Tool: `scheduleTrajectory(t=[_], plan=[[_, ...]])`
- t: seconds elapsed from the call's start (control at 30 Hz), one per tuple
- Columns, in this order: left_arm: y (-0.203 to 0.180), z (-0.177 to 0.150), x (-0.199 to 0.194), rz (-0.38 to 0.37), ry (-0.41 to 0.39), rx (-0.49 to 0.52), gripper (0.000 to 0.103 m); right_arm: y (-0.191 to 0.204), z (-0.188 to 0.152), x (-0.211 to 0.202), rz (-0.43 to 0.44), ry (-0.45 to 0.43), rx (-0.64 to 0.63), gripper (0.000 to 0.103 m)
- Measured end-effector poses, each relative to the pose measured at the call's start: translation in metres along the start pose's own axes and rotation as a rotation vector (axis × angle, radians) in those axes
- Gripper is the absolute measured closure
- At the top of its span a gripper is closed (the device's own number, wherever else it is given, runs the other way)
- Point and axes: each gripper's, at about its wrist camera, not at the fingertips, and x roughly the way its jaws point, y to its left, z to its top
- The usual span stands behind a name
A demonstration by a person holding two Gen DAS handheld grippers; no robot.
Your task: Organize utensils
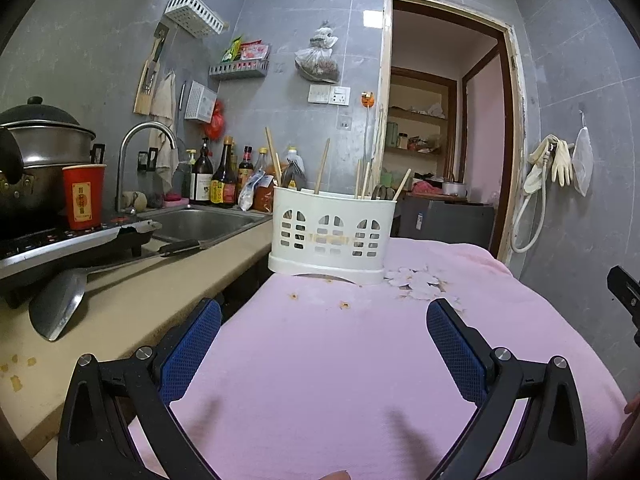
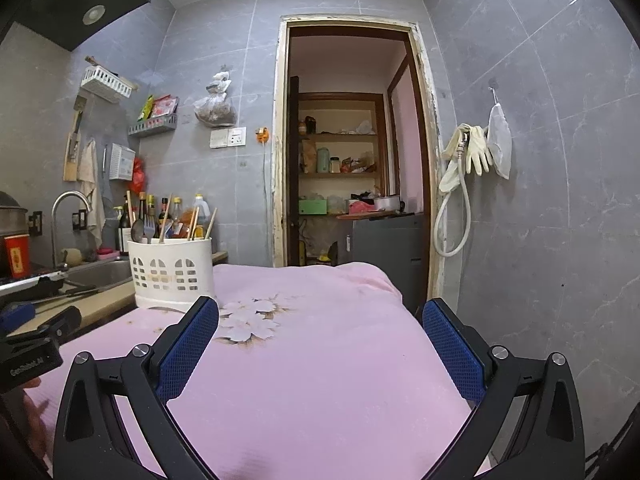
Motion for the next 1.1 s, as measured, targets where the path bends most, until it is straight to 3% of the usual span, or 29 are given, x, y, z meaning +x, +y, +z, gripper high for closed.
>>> scheduleTrajectory(t=[1.1], plan=[[-0.0027,-0.0024,0.0023,0.0,-0.003,0.026,0.002,-0.0018,-0.0058,0.0039,-0.016,0.019,-0.011,0.0]])
